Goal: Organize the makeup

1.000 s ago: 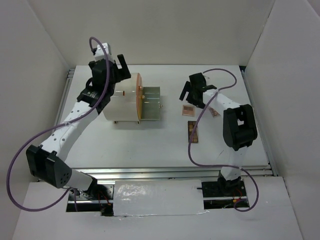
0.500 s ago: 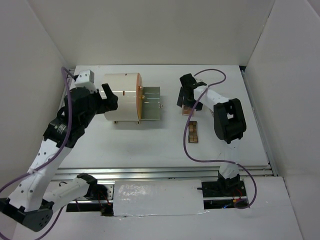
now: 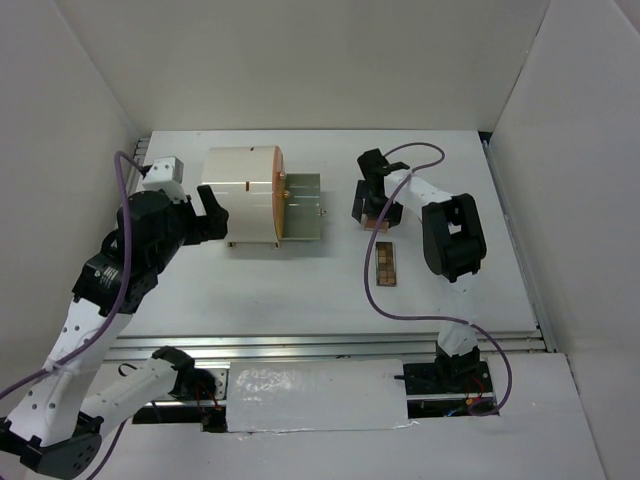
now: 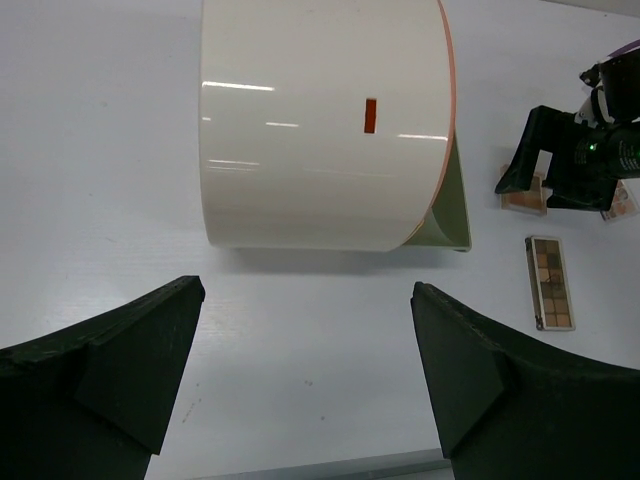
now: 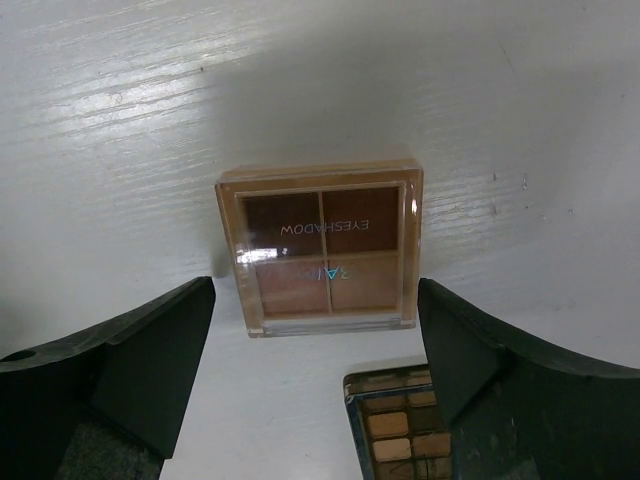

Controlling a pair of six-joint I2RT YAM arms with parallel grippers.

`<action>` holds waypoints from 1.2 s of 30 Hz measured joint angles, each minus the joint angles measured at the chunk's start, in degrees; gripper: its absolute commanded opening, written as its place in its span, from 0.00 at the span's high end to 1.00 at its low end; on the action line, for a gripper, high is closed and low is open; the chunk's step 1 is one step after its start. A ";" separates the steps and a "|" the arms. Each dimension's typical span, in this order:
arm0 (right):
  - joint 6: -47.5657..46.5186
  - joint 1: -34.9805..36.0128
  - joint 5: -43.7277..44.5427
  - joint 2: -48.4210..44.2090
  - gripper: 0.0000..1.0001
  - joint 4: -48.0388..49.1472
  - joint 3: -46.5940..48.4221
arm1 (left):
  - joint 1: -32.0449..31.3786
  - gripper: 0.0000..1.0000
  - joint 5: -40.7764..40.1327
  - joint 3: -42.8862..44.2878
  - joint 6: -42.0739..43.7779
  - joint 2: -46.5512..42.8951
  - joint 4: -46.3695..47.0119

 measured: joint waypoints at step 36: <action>-7.76 -3.50 -11.13 8.15 0.40 -13.57 14.08 | 0.00 0.00 0.31 -1.40 3.37 -5.53 0.57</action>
